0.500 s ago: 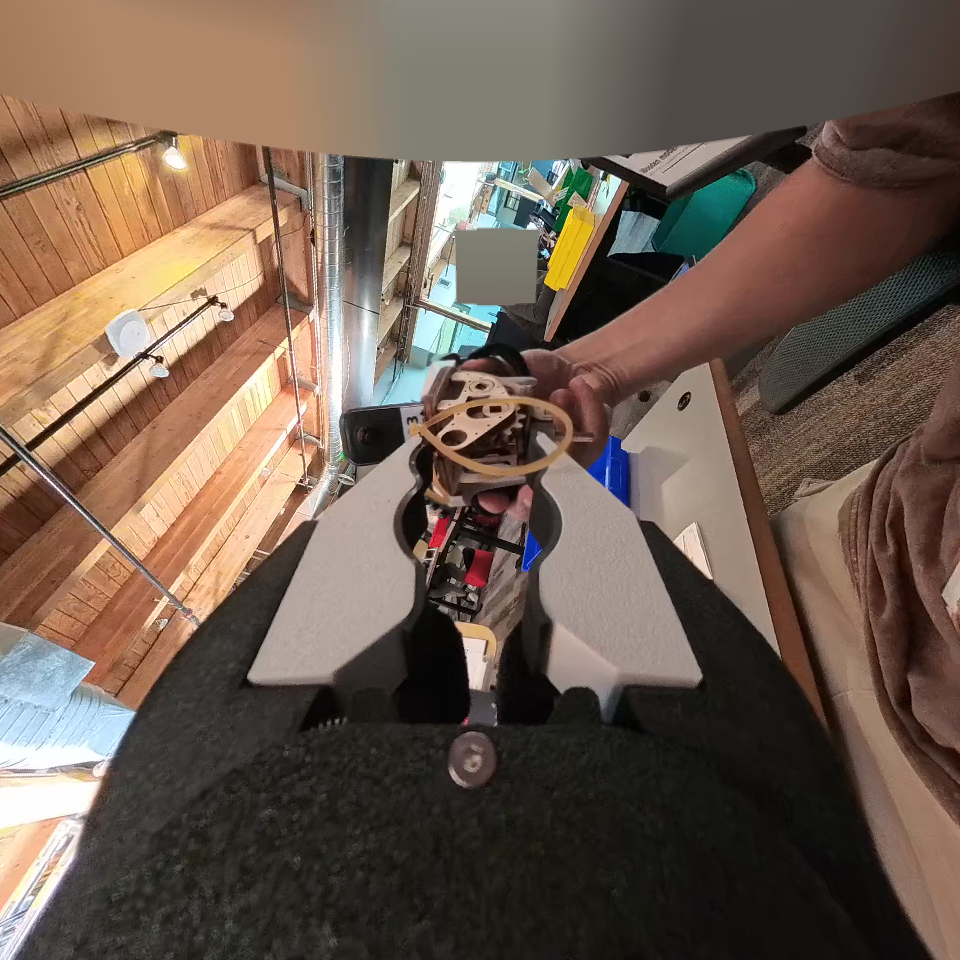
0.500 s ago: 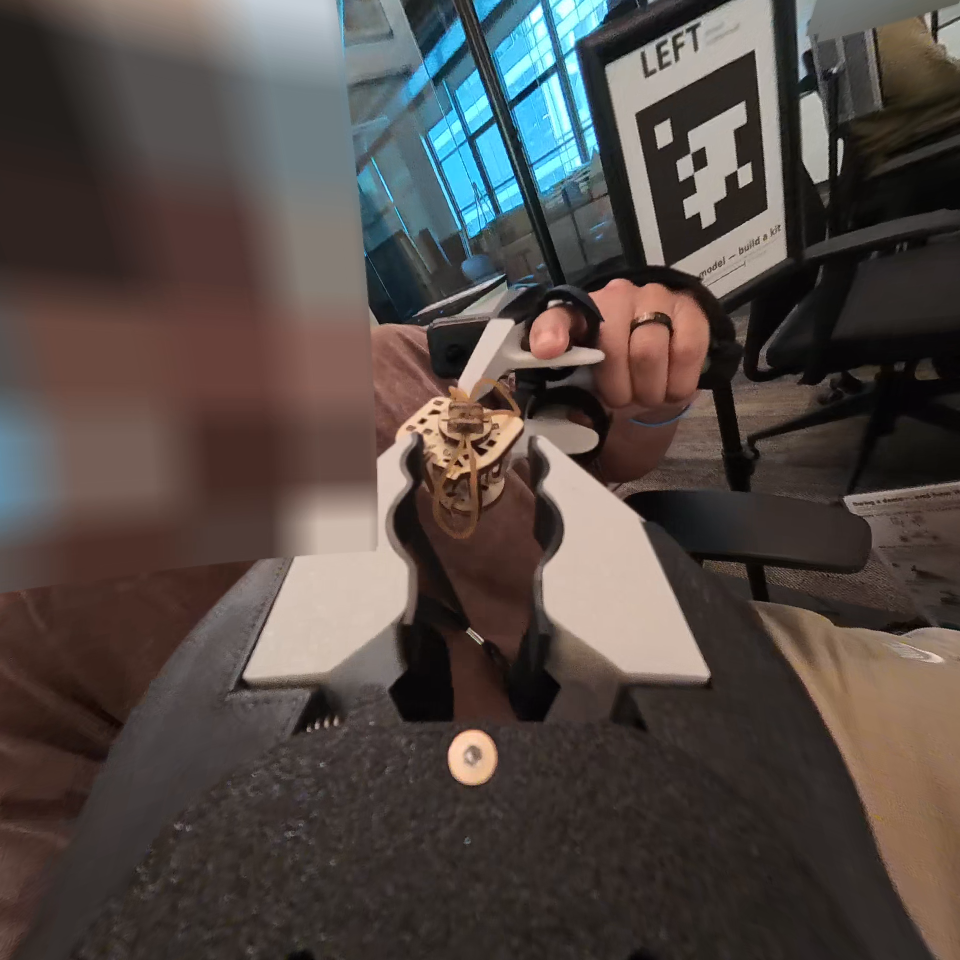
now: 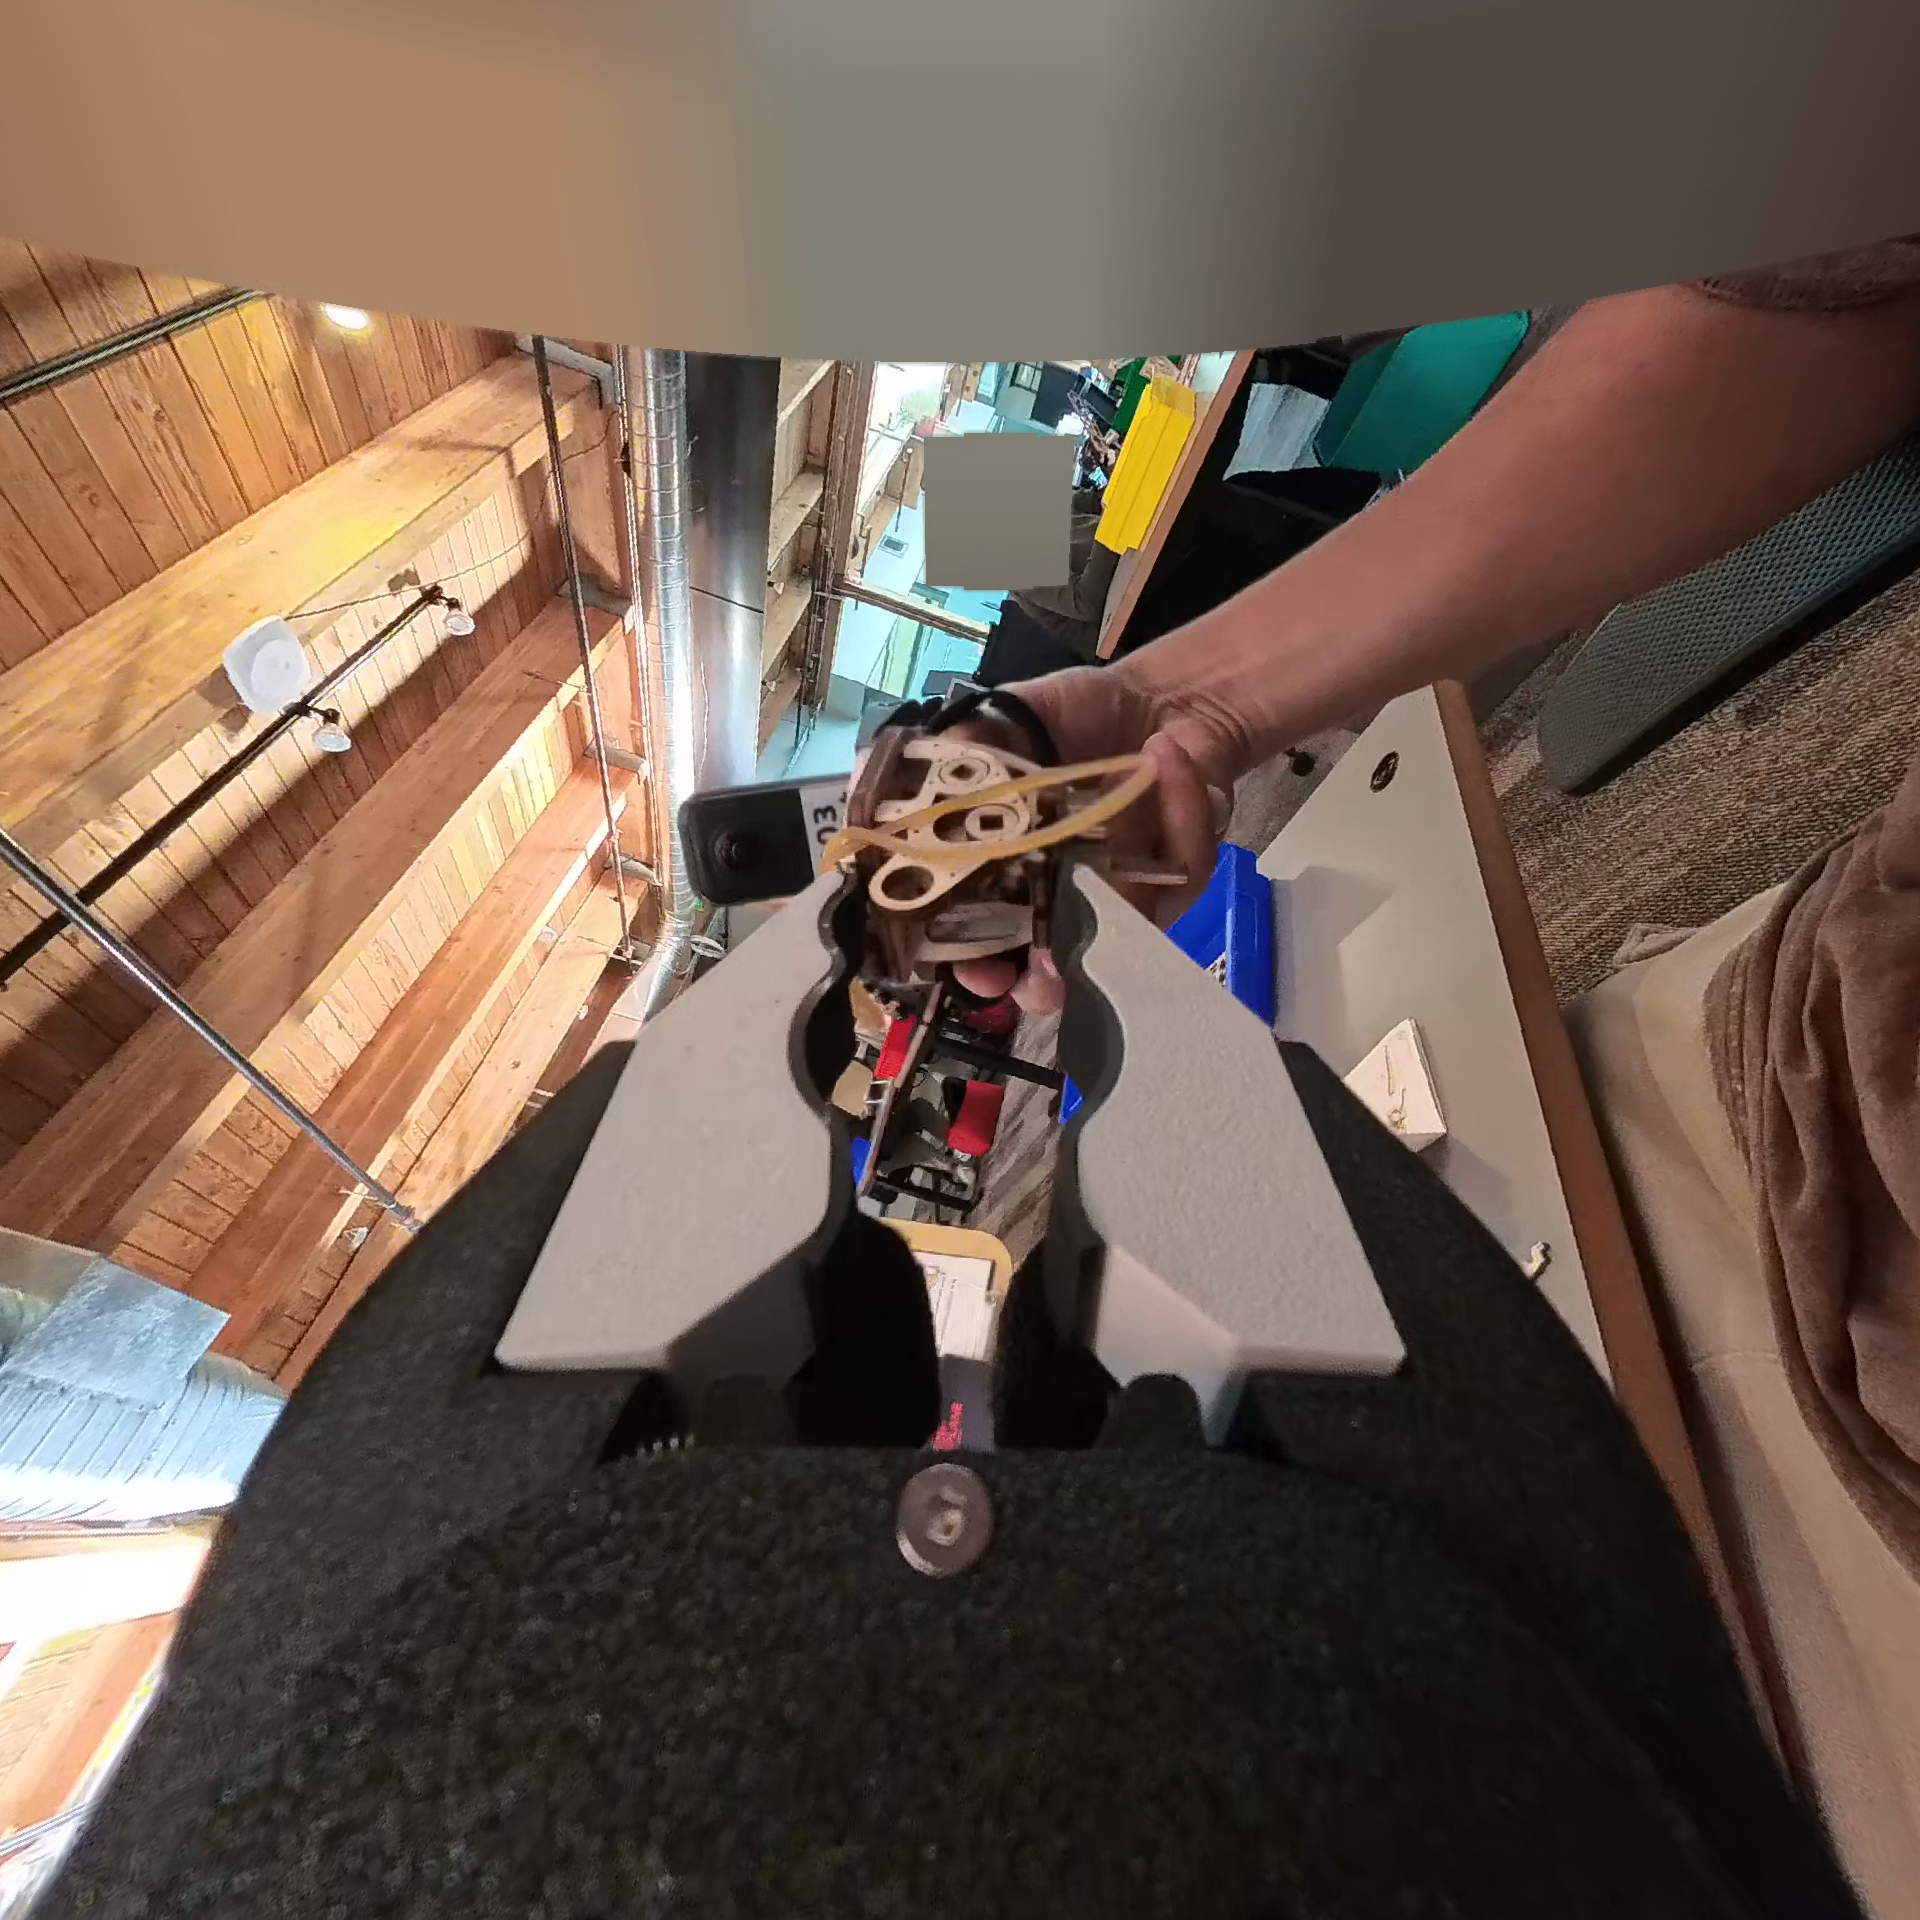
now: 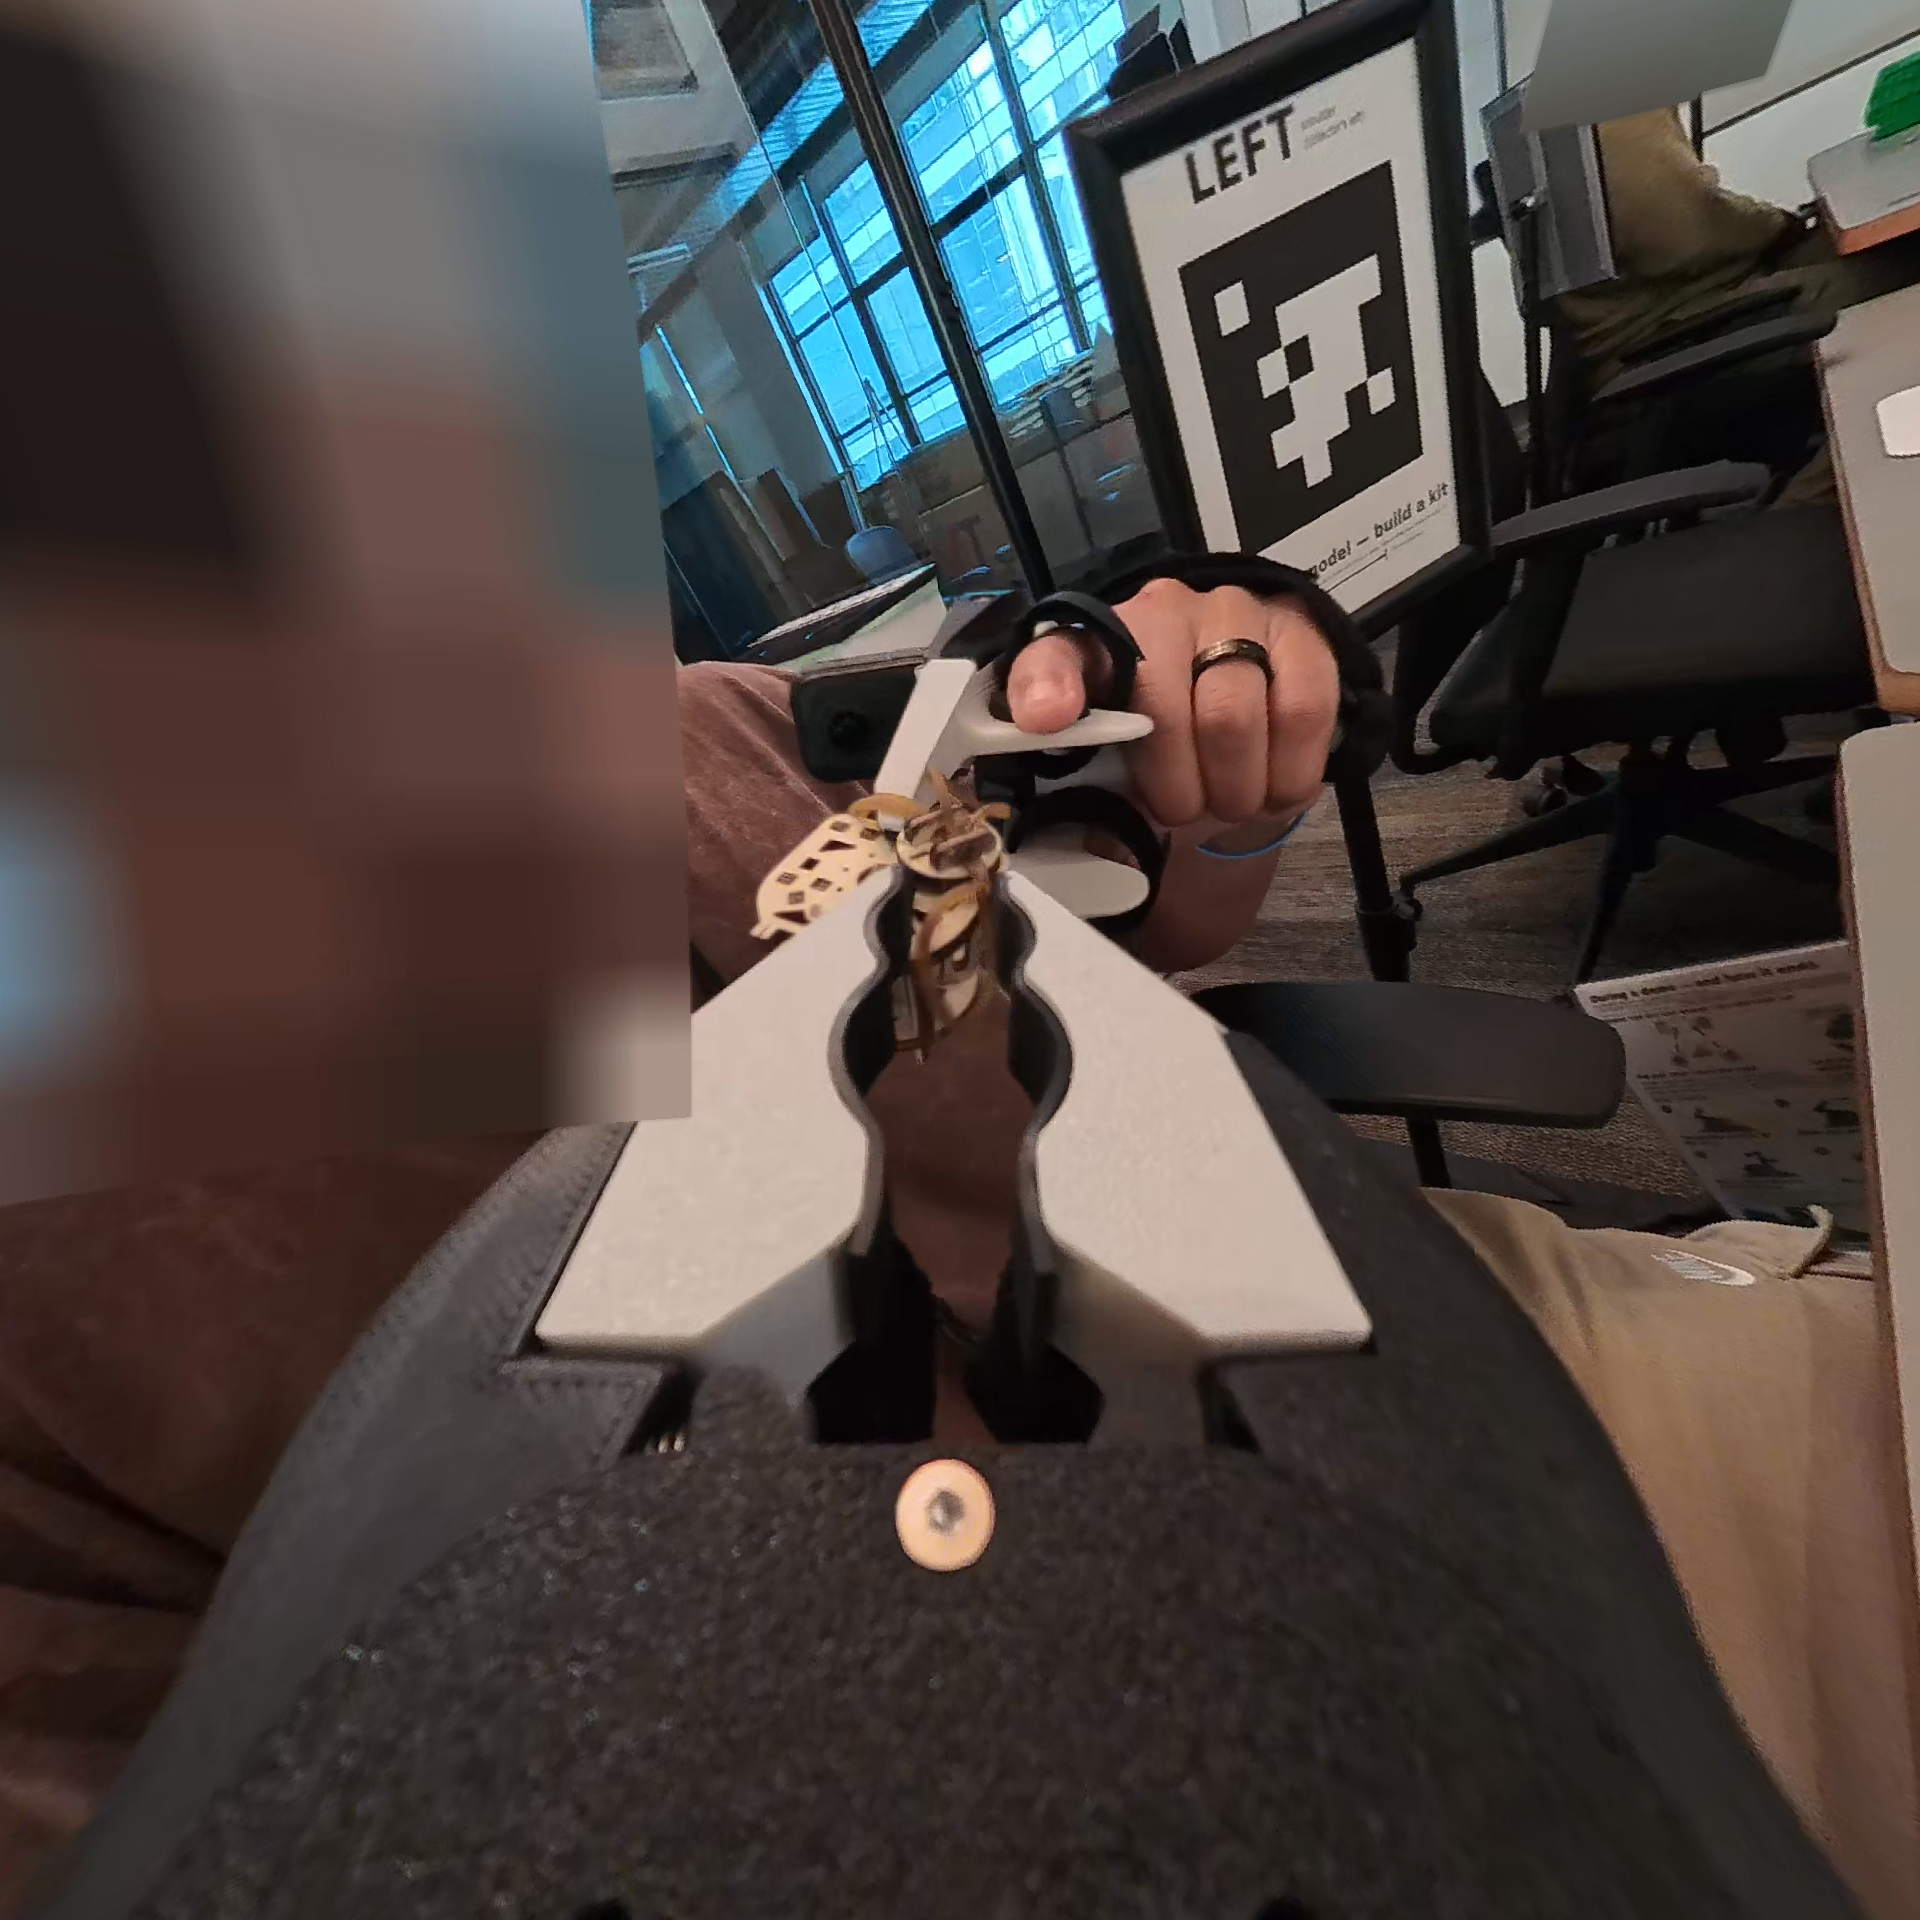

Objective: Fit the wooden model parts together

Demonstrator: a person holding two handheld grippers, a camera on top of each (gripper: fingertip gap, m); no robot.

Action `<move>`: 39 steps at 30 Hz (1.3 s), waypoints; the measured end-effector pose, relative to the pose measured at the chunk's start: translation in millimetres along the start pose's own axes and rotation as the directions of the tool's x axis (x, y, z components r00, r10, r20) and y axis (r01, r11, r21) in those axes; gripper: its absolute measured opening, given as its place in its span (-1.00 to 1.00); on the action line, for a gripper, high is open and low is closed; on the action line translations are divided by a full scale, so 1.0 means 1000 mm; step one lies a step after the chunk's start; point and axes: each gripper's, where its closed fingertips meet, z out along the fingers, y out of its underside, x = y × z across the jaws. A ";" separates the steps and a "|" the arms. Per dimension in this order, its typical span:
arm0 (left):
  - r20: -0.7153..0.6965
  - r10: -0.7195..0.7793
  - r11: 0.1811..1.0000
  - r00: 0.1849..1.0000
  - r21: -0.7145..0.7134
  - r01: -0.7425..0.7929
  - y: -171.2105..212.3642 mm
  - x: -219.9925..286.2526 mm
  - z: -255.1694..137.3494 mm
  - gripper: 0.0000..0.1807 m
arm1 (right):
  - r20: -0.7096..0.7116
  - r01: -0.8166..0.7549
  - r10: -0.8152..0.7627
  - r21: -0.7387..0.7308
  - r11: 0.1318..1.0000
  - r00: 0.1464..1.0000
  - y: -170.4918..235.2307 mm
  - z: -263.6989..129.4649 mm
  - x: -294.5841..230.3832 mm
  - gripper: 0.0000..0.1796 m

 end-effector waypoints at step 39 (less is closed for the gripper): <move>-0.048 0.138 0.989 0.989 0.063 -0.134 -0.030 0.007 0.008 -0.63 | 0.152 0.147 -0.151 0.031 0.989 0.977 0.004 0.010 -0.033 -0.81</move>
